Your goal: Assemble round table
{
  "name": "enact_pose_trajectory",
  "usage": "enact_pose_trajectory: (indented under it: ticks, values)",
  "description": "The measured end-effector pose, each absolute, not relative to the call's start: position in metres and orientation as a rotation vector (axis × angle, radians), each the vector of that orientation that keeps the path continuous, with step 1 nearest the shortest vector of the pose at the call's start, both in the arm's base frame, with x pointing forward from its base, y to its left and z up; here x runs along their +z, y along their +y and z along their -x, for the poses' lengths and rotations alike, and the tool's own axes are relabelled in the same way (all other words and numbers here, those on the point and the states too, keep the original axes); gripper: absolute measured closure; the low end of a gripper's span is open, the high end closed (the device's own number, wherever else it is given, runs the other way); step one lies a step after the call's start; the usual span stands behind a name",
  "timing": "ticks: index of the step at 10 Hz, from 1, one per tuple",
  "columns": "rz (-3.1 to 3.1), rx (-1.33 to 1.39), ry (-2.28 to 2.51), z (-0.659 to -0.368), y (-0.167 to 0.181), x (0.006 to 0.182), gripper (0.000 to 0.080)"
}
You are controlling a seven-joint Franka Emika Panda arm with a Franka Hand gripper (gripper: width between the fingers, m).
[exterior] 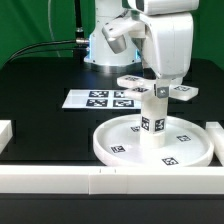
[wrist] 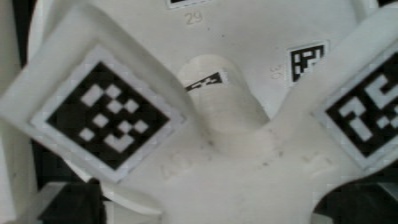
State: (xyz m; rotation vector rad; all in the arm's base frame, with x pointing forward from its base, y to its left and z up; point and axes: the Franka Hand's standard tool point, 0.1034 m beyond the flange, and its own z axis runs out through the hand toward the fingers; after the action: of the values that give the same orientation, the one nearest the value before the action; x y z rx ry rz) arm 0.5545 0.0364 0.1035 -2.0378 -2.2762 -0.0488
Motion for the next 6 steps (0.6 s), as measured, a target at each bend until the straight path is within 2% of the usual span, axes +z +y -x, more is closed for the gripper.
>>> enact_pose_trajectory:
  ticks: [1,2,6]
  values:
    - [2.038,-0.046,-2.274,-0.5539,0.0357,0.1023,0.0274]
    - [2.040,-0.046,-2.272,-0.5541,0.0349,0.1024,0.0360]
    - [2.084,-0.043,-2.231,-0.5542,0.0348,0.1024,0.0360]
